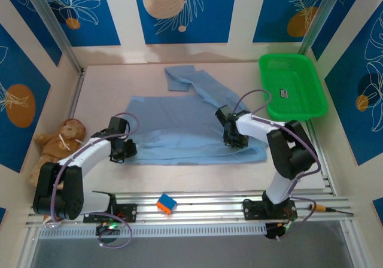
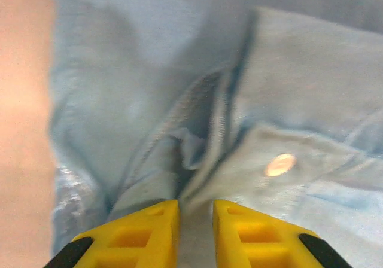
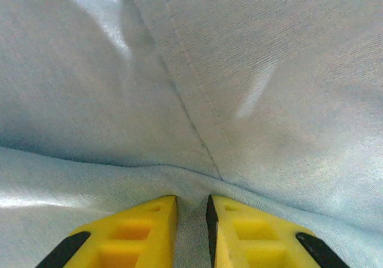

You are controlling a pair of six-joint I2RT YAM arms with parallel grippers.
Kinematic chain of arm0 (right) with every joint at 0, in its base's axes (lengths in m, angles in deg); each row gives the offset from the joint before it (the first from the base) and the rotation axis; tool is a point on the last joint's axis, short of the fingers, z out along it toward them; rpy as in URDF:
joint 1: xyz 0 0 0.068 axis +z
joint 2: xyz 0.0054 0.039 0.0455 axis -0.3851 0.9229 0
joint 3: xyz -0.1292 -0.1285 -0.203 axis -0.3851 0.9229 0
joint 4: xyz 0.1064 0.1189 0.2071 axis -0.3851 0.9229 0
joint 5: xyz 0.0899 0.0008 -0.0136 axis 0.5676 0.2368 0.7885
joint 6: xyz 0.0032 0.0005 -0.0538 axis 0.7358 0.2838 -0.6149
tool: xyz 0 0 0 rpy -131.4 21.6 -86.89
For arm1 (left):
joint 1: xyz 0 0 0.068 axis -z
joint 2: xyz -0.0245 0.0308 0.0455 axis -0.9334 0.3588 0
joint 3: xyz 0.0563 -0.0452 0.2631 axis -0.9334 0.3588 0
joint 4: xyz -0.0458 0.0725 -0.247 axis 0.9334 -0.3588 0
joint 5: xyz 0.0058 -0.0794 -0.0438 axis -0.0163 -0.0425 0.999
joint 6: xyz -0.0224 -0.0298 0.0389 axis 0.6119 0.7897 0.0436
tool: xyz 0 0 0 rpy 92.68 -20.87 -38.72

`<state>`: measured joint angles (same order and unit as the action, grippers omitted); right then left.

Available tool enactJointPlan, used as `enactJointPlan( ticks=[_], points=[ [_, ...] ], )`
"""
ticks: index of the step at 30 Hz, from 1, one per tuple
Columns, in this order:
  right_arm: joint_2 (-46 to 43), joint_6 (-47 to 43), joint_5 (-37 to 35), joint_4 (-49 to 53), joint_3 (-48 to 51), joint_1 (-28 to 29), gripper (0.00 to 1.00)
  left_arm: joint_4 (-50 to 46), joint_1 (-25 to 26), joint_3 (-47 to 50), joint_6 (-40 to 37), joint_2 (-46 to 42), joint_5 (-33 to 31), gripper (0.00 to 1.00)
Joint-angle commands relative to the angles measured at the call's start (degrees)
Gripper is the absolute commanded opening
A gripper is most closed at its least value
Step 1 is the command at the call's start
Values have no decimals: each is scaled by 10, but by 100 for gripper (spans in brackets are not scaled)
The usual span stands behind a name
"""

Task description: Fold and stack the long sleeve shirts

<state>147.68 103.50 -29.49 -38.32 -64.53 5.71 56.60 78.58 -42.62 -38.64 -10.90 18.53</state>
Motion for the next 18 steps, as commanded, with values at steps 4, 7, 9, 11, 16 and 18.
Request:
enactJointPlan(
  ticks=[4,7,9,11,16,18],
  points=[
    [-35,51,-7,117,-10,31,25,-61,-3,6,11,-65,32,23],
    [-70,55,-6,135,-17,30,28,-88,-1,-18,19,-110,43,25],
    [-110,32,-1,125,-31,13,35,-104,3,-59,18,-139,44,29],
    [-145,-14,23,95,-52,-11,46,-111,8,-109,10,-139,55,37],
    [-157,-161,149,-10,-143,-116,68,-30,45,-218,-21,-58,157,62],
    [-110,-199,182,-19,-207,-147,68,-11,68,-253,-39,2,167,66]
  ],
)
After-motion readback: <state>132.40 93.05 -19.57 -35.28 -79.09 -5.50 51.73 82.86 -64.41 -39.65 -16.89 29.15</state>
